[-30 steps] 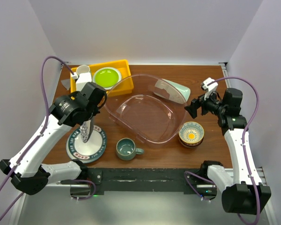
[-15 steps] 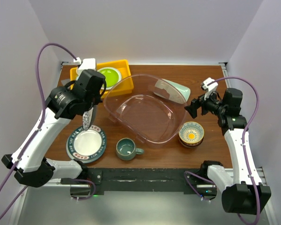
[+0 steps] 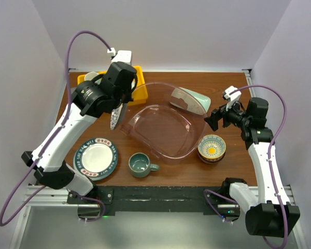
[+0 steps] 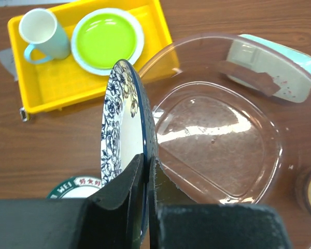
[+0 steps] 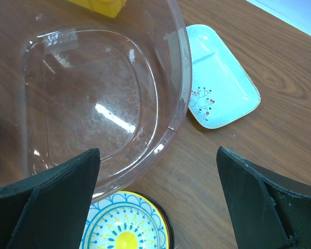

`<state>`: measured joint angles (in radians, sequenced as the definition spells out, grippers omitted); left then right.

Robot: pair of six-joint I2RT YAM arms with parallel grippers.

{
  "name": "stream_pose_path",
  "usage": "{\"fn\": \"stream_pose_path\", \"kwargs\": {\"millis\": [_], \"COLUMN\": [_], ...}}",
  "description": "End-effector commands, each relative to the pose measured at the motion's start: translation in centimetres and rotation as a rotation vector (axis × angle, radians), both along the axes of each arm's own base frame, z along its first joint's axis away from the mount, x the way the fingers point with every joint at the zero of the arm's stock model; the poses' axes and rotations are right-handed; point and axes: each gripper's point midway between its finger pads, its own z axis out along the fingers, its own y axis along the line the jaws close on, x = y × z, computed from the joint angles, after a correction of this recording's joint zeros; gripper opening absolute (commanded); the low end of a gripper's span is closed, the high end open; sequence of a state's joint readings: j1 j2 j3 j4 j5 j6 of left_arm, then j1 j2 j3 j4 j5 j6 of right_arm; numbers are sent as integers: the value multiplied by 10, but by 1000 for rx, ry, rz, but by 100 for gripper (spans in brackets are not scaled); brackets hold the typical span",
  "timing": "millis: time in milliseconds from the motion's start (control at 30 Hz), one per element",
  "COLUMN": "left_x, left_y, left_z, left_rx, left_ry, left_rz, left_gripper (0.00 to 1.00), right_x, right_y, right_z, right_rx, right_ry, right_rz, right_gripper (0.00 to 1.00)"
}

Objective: Place the mixed dishes into the plastic bin
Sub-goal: Pick up the plate at the center of the board.

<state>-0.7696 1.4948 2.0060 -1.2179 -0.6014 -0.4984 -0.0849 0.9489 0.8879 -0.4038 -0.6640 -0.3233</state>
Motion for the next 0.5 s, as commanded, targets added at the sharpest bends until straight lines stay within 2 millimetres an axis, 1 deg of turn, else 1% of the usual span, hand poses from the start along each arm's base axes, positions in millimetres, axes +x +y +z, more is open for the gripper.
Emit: {"fn": "stream_pose_path", "kwargs": {"millis": [0,133,267,400,467], "left_x": [13,20,22,26,29], "left_y": [-24,-50,-75,-94,-103], "left_z": [50,50,44,29,17], "left_rx": [-69,-62,-41,-21,-1], "left_ry": [-162,-171,-170,-153,-141], "left_rz": [-44,-83,-133,-159,-173], "left_gripper": [0,0,0,0,0], "right_x": [5,4,2,0,-1], "right_y": [0,2,7,12,13], "right_z": [7,7,6,6,4], "right_rx": [-13,-4,15,34,39], "right_ry": [-39,-37,-28,-25,-18], "right_rz": [3,14,38,68,73], "right_gripper": [98,98,98,98,98]}}
